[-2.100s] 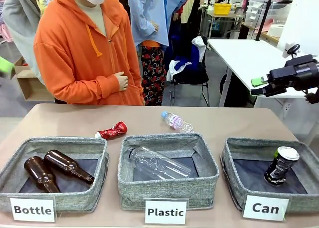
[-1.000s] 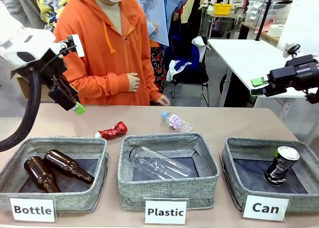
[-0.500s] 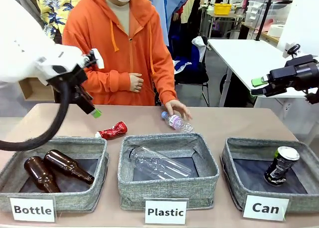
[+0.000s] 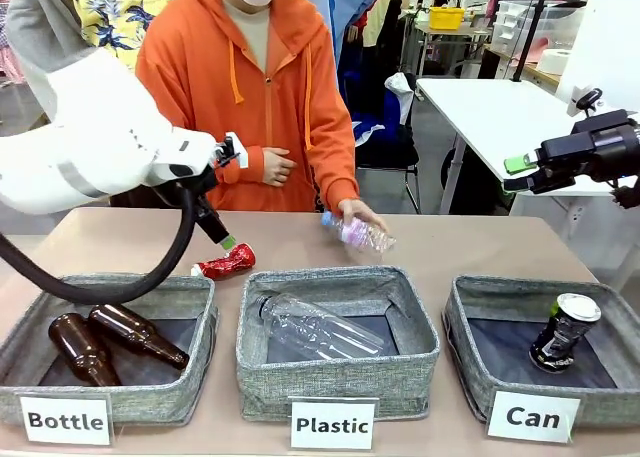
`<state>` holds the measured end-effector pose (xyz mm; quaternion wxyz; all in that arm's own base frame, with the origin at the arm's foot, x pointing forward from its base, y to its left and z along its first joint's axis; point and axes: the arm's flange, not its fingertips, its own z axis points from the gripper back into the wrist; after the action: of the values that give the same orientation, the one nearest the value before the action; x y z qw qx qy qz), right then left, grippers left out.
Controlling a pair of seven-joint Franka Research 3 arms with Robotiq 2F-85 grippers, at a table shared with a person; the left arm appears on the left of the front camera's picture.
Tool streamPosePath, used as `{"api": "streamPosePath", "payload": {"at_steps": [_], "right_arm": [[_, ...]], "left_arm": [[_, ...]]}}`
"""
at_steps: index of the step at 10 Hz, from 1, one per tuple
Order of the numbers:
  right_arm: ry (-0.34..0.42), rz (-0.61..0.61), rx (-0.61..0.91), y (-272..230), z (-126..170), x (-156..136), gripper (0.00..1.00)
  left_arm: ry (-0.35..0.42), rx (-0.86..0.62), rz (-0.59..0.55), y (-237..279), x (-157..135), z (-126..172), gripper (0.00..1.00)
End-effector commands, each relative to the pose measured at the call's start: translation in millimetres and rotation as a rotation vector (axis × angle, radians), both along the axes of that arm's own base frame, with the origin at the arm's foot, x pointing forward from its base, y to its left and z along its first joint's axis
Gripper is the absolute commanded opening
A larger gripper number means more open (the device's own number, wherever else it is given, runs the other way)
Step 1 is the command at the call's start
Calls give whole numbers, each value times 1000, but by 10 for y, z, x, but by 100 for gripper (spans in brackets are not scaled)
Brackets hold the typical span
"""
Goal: Sort the can waste into the basket.
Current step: Pick up the can waste from the table and place it in the right Fabric basket.
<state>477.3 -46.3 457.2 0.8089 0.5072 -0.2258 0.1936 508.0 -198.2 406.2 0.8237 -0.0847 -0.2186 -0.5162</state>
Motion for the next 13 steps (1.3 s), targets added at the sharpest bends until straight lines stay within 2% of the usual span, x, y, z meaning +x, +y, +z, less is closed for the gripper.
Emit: {"api": "streamPosePath", "payload": {"at_steps": [1,3,4,6,7,9,10,11,13], "right_arm": [[-15,12,-4,-14,9,-11,100],[-15,12,-4,-14,9,-11,100],[-15,12,-4,-14,9,-11,100],[-15,12,-4,-14,9,-11,100],[-15,12,-4,-14,9,-11,100],[-15,12,-4,-14,9,-11,100],[-15,12,-4,-14,9,-11,100],[-15,12,-4,-14,9,-11,100],[-15,12,-4,-14,9,-11,100]], "left_arm": [[-6,-6,-56,-8,267,-189,100],[39,16,-94,52,464,-417,100],[108,-60,-113,218,449,-353,100],[138,-204,-176,779,283,-10,100],[140,-270,-227,1121,148,124,100],[91,-345,-192,1602,-38,210,100],[72,-337,-170,1682,-70,199,100],[64,-377,-210,1776,-97,213,100],[49,-389,-205,1728,-90,233,100]]}}
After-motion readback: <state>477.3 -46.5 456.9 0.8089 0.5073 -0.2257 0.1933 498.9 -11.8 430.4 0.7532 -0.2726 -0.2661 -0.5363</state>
